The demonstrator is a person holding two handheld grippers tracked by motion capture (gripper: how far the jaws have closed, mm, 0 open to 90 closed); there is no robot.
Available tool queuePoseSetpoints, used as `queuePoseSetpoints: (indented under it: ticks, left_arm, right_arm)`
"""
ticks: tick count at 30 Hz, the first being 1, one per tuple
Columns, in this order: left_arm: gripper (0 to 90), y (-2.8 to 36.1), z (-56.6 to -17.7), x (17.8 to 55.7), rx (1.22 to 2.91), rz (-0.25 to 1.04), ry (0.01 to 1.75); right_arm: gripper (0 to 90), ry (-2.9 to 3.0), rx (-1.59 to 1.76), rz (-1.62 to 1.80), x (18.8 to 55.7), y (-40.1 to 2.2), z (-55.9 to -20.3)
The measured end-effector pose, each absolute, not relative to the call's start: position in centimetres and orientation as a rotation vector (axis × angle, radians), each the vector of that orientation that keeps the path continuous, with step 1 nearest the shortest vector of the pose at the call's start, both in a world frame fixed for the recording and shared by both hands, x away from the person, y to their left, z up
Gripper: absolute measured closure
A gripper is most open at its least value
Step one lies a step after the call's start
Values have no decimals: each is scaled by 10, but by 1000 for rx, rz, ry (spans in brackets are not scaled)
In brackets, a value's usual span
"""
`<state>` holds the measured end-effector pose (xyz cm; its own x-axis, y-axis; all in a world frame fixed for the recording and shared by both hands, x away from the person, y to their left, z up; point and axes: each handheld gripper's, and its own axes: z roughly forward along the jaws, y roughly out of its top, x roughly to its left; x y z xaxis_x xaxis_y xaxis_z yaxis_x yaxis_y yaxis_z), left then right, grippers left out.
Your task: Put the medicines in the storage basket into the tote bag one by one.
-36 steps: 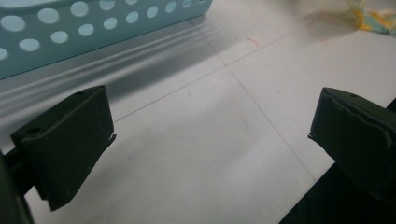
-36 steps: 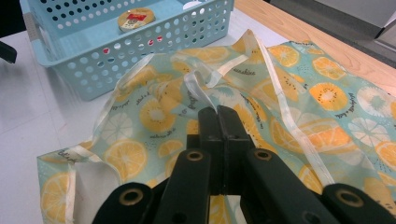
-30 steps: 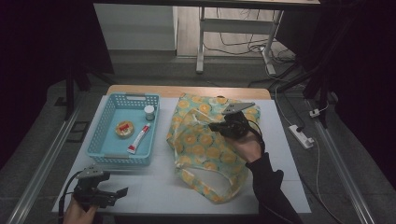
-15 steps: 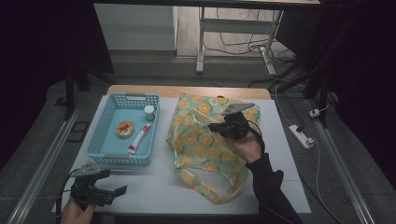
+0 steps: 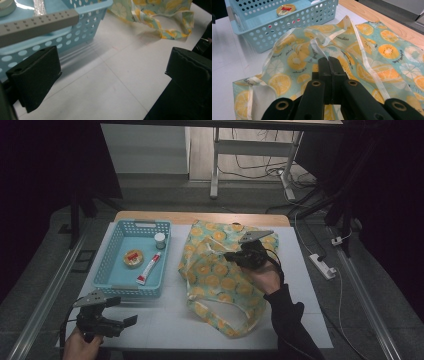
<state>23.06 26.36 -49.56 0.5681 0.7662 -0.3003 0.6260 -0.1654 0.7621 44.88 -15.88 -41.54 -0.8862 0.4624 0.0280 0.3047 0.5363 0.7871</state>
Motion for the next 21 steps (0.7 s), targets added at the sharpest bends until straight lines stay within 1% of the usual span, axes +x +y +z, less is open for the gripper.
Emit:
queuePoseSetpoints:
  ticks: [4,8,15,21]
  left_arm:
    - [0,264,-494,233,1885,173,1119]
    - [0,263,-493,235,1908,183,1112]
    - [1,266,-488,239,1857,169,1135]
    - [2,266,-485,246,1874,192,1149]
  right_arm:
    - [899,2583,655,1280,449,-160,-414]
    - [899,2581,654,1284,449,-160,-413]
    - [899,2583,655,1285,449,-160,-414]
    - [899,2585,654,1285,449,-160,-414]
